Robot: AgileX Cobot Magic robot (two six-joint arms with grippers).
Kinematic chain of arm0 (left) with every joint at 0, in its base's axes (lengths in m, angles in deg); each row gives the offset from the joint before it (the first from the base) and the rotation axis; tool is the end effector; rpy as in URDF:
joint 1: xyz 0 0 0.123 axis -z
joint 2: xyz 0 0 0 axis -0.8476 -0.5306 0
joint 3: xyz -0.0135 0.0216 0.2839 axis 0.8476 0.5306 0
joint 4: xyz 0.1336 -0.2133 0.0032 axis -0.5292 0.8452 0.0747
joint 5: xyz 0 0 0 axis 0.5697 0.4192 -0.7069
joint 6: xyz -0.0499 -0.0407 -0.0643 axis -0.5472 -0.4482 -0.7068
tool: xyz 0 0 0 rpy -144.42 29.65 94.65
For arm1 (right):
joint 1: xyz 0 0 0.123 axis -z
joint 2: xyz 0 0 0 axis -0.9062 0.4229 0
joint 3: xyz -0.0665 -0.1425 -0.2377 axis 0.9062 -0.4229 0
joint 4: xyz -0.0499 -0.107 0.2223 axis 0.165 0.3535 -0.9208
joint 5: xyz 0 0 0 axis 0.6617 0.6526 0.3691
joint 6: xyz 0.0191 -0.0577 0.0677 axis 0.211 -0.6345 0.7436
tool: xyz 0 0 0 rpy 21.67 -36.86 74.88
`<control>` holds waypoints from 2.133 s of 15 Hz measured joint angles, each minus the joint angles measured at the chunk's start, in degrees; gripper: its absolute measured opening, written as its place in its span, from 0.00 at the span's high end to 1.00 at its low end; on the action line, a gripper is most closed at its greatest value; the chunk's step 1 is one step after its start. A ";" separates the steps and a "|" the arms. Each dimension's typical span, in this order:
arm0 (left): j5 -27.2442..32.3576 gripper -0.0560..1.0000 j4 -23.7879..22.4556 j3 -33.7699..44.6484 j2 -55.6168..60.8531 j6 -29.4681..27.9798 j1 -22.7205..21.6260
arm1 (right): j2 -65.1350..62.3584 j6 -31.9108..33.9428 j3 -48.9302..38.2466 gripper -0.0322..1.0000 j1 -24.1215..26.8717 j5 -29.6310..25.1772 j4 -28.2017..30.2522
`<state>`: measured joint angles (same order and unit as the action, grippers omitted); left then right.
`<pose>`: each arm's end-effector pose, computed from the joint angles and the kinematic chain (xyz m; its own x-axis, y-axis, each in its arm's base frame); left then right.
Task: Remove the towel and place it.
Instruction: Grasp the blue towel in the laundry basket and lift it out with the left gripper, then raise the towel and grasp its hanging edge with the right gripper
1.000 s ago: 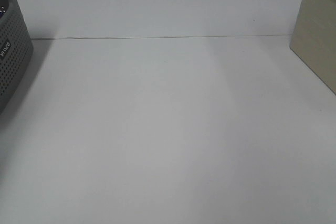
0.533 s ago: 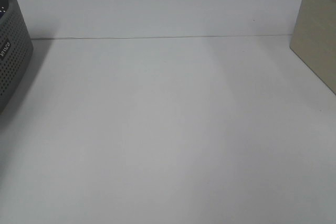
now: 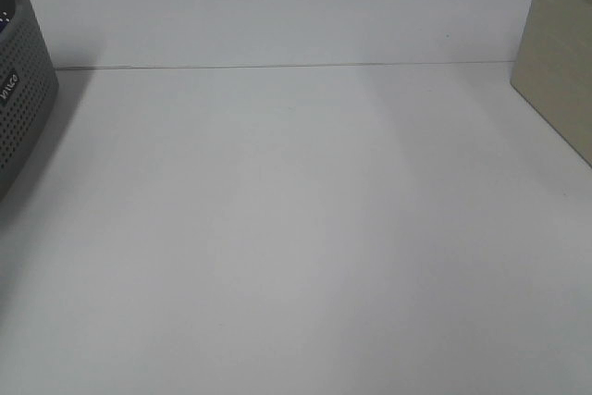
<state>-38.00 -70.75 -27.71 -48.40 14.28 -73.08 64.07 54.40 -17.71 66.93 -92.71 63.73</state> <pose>0.4440 0.1483 0.1653 -0.5745 0.8021 0.1631 0.7622 0.4515 0.4639 -0.0027 0.0106 0.2608 -0.5312 -0.0172 -0.8471 -0.0824 0.9961 0.0315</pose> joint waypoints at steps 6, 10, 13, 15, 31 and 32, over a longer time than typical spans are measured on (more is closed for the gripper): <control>2.75 0.95 0.00 0.00 4.30 -5.84 0.00 | 0.00 0.00 0.00 0.07 0.00 0.00 -0.11; 5.56 0.95 0.00 0.00 11.52 -10.66 0.00 | 0.00 -0.11 0.00 0.07 0.00 0.34 -0.17; 6.76 0.95 0.46 0.00 16.62 -11.52 0.00 | 0.00 -0.17 0.11 0.07 0.00 0.97 -0.57; 6.88 0.95 2.98 0.00 23.20 -11.57 0.00 | 0.00 -0.17 0.11 0.07 0.00 0.97 -2.35; -0.52 0.95 -7.56 -1.15 46.87 -11.17 32.72 | 18.05 -41.31 1.26 0.07 0.00 8.42 -33.35; -0.52 0.95 -7.85 -1.49 46.98 -11.17 35.35 | 22.35 -47.15 1.26 0.07 0.00 8.54 -38.16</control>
<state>-38.51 -78.60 -29.20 -1.42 3.11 -37.73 86.41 7.25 -16.45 66.93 -84.18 25.57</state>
